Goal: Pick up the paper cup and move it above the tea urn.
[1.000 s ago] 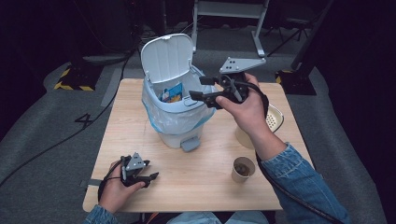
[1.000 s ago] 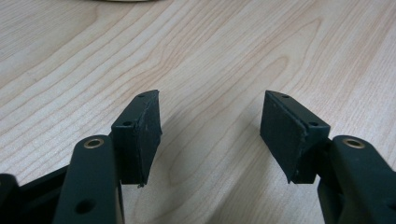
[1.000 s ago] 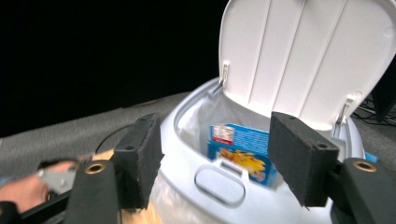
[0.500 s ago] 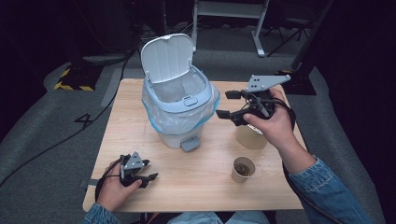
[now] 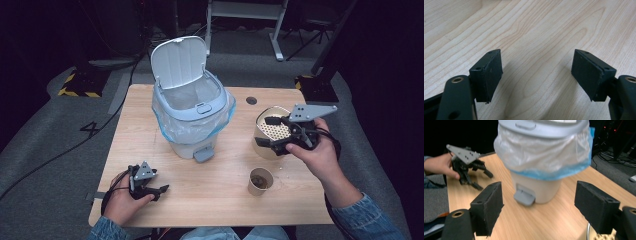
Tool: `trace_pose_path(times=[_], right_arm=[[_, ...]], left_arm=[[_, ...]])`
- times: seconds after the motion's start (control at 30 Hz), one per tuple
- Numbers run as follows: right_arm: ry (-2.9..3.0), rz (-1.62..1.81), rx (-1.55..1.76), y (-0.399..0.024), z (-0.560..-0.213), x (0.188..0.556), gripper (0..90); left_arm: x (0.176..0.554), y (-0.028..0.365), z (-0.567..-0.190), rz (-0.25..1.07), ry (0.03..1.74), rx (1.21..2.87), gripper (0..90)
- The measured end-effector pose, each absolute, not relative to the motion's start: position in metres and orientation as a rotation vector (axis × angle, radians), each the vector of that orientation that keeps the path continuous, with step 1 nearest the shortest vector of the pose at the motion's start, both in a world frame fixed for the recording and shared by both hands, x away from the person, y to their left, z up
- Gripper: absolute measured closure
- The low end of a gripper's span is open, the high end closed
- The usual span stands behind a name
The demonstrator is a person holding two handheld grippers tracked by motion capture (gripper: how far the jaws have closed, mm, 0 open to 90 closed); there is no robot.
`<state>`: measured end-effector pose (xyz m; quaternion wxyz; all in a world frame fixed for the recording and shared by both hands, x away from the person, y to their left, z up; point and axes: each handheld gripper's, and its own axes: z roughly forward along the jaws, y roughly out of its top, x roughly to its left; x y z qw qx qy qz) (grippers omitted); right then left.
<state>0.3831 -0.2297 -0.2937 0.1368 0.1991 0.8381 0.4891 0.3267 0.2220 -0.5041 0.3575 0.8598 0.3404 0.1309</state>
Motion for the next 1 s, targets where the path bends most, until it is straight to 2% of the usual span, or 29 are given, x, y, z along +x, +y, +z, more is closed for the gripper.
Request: trace_pose_path(times=[0.4, 0.5, 0.63, 1.0], right_arm=[[2.425, 1.4, 0.697, -0.282, -0.347, 0.357, 17.6], [2.453, 1.387, 0.715, -0.29, -0.366, 0.35, 17.6], [2.501, 1.408, 0.716, -0.296, -0.393, 0.343, 17.8], [2.57, 1.378, 0.761, -0.295, -0.45, 0.335, 17.7]], left_arm=[[0.326, 0.221, -0.504, 0.335, 0.888, 2.216, 24.8], [0.326, 0.219, -0.504, 0.33, 0.877, 2.228, 20.5], [0.327, 0.217, -0.505, 0.312, 0.852, 2.252, 12.7], [0.326, 0.216, -0.505, 0.316, 0.857, 2.251, 12.1]])
